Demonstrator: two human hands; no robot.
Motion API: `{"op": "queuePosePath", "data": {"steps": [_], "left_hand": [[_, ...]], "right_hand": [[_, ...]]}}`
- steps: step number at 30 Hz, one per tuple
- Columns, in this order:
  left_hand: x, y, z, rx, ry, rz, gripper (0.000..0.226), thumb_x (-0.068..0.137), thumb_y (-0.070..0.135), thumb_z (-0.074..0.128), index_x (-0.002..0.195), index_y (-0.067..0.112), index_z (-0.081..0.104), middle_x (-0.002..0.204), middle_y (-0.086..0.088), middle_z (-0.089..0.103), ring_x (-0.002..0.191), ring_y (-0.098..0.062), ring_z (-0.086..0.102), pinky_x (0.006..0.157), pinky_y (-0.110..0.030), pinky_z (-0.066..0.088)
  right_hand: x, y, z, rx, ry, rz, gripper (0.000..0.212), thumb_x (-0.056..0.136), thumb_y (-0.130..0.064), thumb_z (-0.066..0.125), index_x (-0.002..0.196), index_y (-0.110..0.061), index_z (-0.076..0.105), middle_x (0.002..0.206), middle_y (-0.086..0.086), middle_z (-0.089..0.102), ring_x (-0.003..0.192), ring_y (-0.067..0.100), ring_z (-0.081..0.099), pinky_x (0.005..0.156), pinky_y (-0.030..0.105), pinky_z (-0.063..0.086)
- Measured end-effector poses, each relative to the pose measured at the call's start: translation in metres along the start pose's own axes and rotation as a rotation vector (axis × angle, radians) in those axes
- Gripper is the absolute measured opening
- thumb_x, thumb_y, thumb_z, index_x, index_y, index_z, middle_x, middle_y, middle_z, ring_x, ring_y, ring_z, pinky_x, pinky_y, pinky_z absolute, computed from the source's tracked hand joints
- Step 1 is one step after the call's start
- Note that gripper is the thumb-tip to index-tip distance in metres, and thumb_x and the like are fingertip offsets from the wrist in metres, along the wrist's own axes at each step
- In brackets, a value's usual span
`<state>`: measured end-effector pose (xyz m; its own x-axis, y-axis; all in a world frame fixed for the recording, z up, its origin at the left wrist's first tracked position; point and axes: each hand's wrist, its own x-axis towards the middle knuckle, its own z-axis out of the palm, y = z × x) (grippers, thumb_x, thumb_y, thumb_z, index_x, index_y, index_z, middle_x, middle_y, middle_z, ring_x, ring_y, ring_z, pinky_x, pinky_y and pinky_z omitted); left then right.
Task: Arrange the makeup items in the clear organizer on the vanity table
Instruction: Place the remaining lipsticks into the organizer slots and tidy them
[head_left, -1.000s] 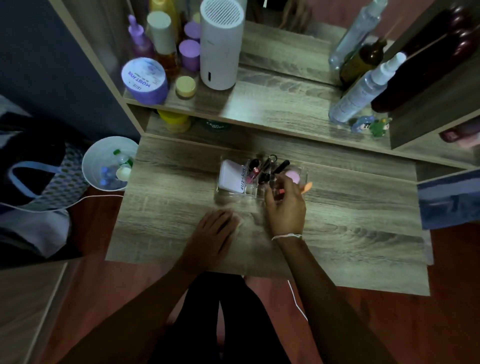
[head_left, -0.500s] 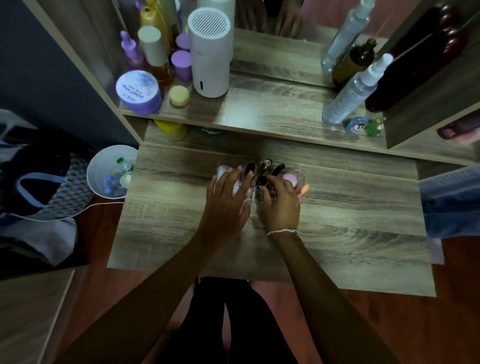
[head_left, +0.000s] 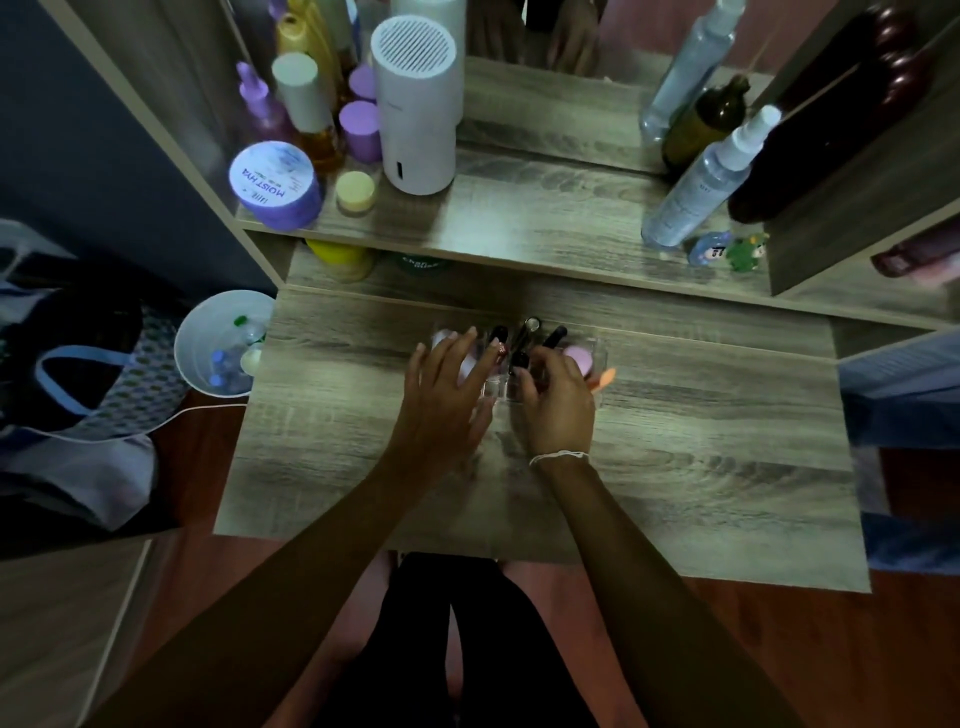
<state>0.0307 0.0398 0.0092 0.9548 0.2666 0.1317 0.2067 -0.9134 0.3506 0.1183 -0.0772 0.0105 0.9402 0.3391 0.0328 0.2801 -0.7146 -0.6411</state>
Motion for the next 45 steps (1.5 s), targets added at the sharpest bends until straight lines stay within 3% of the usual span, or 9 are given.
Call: {"op": "queuePosePath", "data": {"steps": [7,10,13,16,18,21,23,26,45], "left_hand": [[0.000,-0.002,0.000,0.006,-0.028,-0.001,0.062,0.083,0.026,0.069,0.139,0.012,0.047,0.141,-0.024,0.047,0.131,-0.041,0.045,0.105,-0.062,0.033],[0.001,0.000,-0.001,0.010,-0.027,0.006,0.061,0.083,0.025,0.069,0.138,0.011,0.048,0.141,-0.024,0.047,0.130,-0.041,0.045,0.105,-0.062,0.033],[0.004,0.001,-0.004,0.011,-0.012,0.019,0.061,0.082,0.024,0.069,0.137,0.009,0.050,0.141,-0.024,0.048,0.128,-0.042,0.047,0.105,-0.061,0.034],[0.008,0.003,-0.007,0.040,-0.002,0.041,0.059,0.084,0.027,0.060,0.140,0.010,0.047,0.144,-0.019,0.046,0.131,-0.038,0.045,0.107,-0.057,0.032],[0.011,0.004,-0.008,0.068,-0.007,0.054,0.060,0.086,0.028,0.055,0.142,0.011,0.044,0.148,-0.016,0.043,0.135,-0.035,0.041,0.109,-0.056,0.030],[0.013,0.005,-0.006,0.110,-0.035,0.068,0.064,0.084,0.028,0.057,0.143,0.011,0.041,0.150,-0.014,0.039,0.137,-0.035,0.038,0.110,-0.058,0.030],[0.012,0.006,-0.004,0.130,-0.062,0.063,0.066,0.083,0.028,0.059,0.144,0.010,0.041,0.151,-0.015,0.038,0.138,-0.035,0.037,0.109,-0.059,0.031],[0.010,0.007,-0.002,0.157,-0.091,0.060,0.068,0.083,0.029,0.060,0.145,0.009,0.039,0.151,-0.015,0.037,0.138,-0.035,0.037,0.108,-0.061,0.032],[0.006,0.008,0.000,0.187,-0.122,0.044,0.067,0.085,0.032,0.055,0.145,0.008,0.038,0.152,-0.014,0.037,0.138,-0.035,0.038,0.108,-0.060,0.033]], "right_hand": [[-0.003,0.002,-0.004,-0.023,-0.008,-0.010,0.026,0.087,-0.022,0.065,0.111,-0.014,0.060,0.110,0.007,0.066,0.089,0.022,0.065,0.072,0.022,0.042],[-0.004,0.000,-0.009,-0.015,0.007,-0.029,0.025,0.088,-0.023,0.064,0.110,-0.013,0.061,0.109,0.007,0.066,0.090,0.021,0.065,0.072,0.025,0.048],[-0.005,-0.005,-0.017,0.023,0.095,-0.053,0.022,0.088,-0.020,0.063,0.109,-0.013,0.062,0.108,0.008,0.064,0.091,0.020,0.064,0.075,0.035,0.057],[-0.003,-0.008,-0.030,0.053,0.219,-0.107,0.023,0.092,-0.015,0.058,0.114,-0.012,0.061,0.109,0.010,0.064,0.095,0.021,0.063,0.079,0.036,0.055],[0.000,-0.008,-0.037,-0.027,0.216,-0.129,0.032,0.094,-0.013,0.051,0.125,-0.010,0.055,0.124,0.013,0.061,0.114,0.027,0.058,0.096,0.038,0.049],[0.003,-0.007,-0.038,-0.354,0.035,-0.156,0.049,0.097,-0.019,0.041,0.144,-0.008,0.032,0.154,0.012,0.032,0.145,0.030,0.022,0.120,0.047,0.018],[0.003,-0.004,-0.035,-0.455,-0.056,-0.158,0.054,0.098,-0.025,0.036,0.148,-0.010,0.020,0.159,0.009,0.017,0.148,0.029,0.005,0.121,0.049,0.004],[0.003,0.001,-0.033,-0.508,-0.112,-0.141,0.056,0.099,-0.029,0.031,0.149,-0.011,0.014,0.160,0.007,0.011,0.148,0.028,-0.001,0.121,0.052,0.001],[0.006,-0.001,-0.032,-0.495,-0.119,-0.139,0.057,0.098,-0.030,0.035,0.148,-0.009,0.019,0.159,0.010,0.018,0.148,0.028,0.005,0.121,0.052,0.005]]}}
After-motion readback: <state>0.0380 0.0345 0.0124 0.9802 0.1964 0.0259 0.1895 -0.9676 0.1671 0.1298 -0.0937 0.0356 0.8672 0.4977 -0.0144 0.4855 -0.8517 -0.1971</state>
